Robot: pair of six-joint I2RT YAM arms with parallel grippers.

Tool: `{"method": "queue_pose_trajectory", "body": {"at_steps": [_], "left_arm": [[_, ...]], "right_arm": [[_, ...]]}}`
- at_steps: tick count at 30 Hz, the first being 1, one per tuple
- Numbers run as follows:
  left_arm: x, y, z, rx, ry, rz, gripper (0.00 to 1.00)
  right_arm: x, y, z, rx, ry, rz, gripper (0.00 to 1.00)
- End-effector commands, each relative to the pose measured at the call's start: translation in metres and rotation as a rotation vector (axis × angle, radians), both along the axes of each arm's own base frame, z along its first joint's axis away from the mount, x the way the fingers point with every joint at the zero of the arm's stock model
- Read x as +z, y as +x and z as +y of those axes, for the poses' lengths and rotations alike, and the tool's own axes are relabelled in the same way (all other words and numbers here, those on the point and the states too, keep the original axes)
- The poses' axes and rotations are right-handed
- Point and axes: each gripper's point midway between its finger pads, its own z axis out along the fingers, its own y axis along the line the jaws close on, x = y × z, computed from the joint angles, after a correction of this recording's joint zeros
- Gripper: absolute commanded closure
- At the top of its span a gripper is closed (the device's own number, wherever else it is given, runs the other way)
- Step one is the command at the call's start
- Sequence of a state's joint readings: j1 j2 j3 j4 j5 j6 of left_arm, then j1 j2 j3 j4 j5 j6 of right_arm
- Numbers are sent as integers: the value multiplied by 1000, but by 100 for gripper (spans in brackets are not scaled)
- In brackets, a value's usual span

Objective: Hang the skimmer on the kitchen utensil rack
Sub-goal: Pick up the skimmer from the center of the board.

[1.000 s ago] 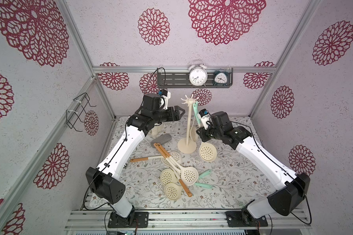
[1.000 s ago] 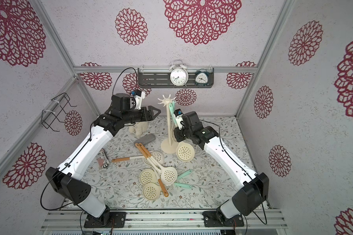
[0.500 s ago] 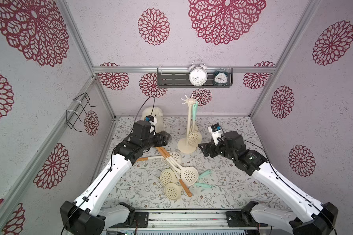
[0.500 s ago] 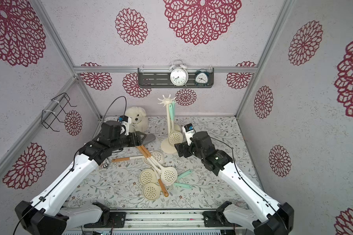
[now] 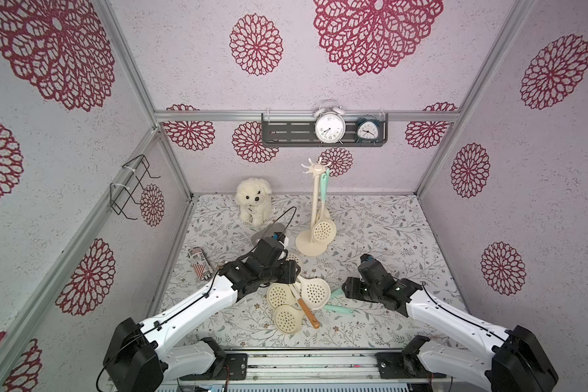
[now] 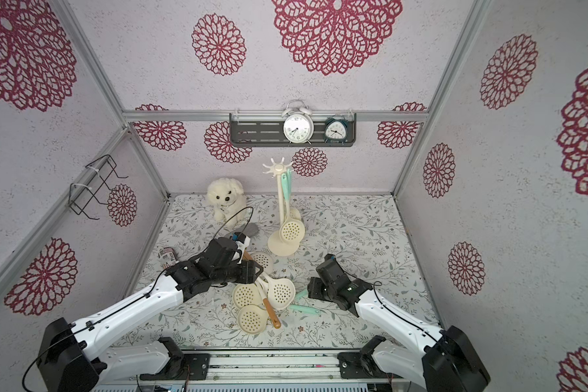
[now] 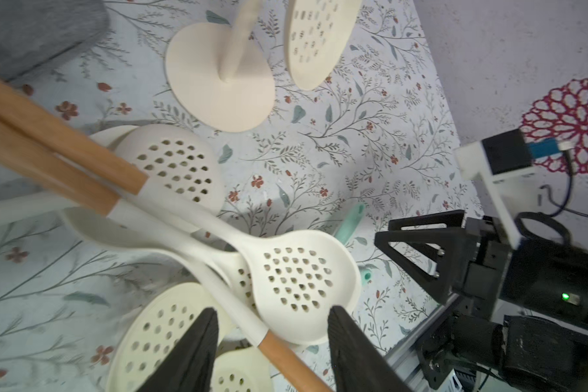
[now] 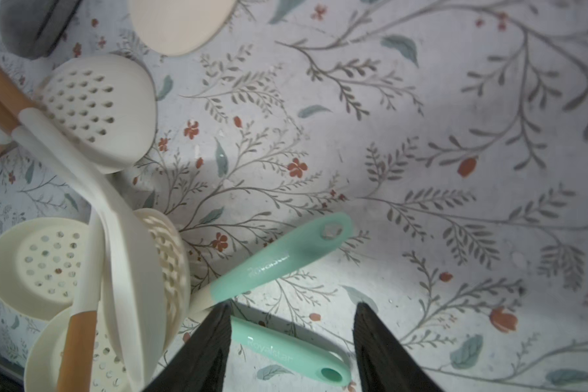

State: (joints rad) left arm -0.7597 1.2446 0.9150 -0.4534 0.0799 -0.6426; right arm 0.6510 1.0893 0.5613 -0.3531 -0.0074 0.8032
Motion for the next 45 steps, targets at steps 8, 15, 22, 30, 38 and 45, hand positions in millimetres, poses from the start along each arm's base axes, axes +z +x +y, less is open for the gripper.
{"method": "queue_pose_trajectory", "body": {"at_steps": [8,15,22,30,38,45], "left_arm": [[8,-32,-76,-258,-61,-83,61],[-32,-55,-89,-280,7,-8,78],[-59,-53,-74,-197,81,19,86],[-71,-51,-60,-162,151,21,90],[-69,-49,-63,-160,146,18,91],[-64,-48,-61,-156,155,6,92]], "right_arm": [[8,32,9,-81,440,39,38],[2,43,-3,-74,506,41,37],[-23,32,-7,-63,499,99,38],[-26,36,3,-6,575,51,47],[-33,38,10,7,623,55,57],[-33,36,13,26,657,44,74]]}}
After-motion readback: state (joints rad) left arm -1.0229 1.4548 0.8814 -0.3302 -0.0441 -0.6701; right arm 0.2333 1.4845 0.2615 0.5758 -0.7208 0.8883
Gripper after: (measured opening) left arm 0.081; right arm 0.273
